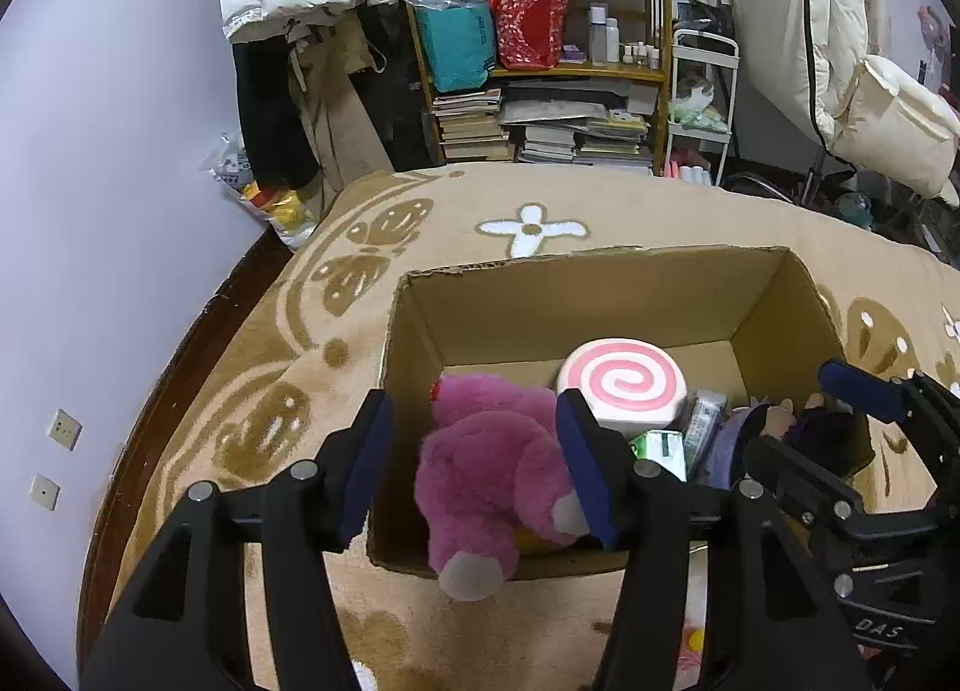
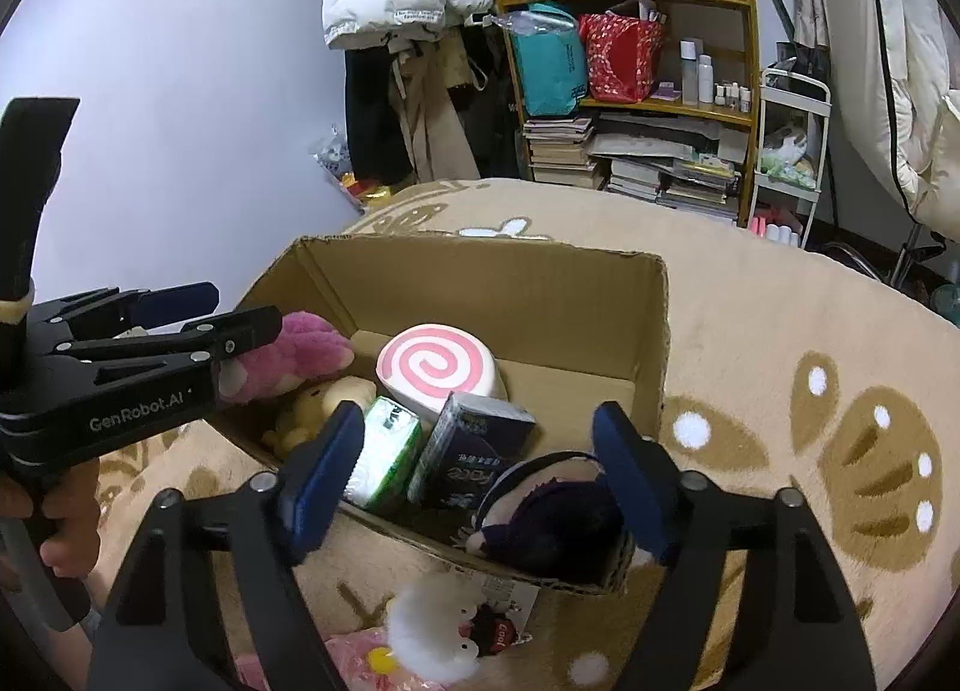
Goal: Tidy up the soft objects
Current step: 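Carry the bear and tissue pack over the box and open both tools, then withdraw both tools back toward the penguin keychain and pink roll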
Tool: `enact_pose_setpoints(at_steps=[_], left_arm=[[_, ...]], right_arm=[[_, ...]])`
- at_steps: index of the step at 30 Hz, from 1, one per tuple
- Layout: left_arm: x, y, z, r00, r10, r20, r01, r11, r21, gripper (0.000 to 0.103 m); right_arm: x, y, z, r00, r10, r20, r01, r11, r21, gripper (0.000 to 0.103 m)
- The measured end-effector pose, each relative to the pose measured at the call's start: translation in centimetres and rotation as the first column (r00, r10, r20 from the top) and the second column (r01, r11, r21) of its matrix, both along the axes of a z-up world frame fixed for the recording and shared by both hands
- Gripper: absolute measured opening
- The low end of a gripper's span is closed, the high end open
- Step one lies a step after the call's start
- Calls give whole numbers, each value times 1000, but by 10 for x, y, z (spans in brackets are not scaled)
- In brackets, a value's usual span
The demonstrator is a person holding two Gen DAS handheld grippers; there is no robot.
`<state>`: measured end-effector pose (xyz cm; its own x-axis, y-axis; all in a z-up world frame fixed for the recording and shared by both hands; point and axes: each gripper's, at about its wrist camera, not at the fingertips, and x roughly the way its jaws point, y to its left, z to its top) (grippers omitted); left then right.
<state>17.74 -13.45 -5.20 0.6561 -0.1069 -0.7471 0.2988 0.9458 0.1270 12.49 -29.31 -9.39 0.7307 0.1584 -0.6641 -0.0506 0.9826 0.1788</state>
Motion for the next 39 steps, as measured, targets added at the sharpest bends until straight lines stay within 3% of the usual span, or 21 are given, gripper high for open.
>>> enact_pose_setpoints(at_steps=[6,9,12,19,26,39], left_arm=[[-2,3,5,1000,12,0,-12,1000,3,63],[-9,6,11,1000,2,11,-2,1000,-4,68],[-16,9,18,1000,6,23,-6,1000,-5,73],[-39,19,37,998,21,59,-21,1000,-4,99],[-65,29,46,996,44,77,-46,999,23,101],[-114,45,36,997,74,11,-74,997,29,103]], right_arm=[[-8,1,9,1000,-3,-6,3,1000,17,89],[-17,2,17,1000,-5,12,5,1000,12,103],[-28,3,25,999,-12,33,12,1000,14,103],[-48,0,37,999,-32,33,31,999,29,103],[-70,-4,43,999,-34,32,32,998,57,103],[-110,0,23,1000,-26,-14,27,995,91,103]])
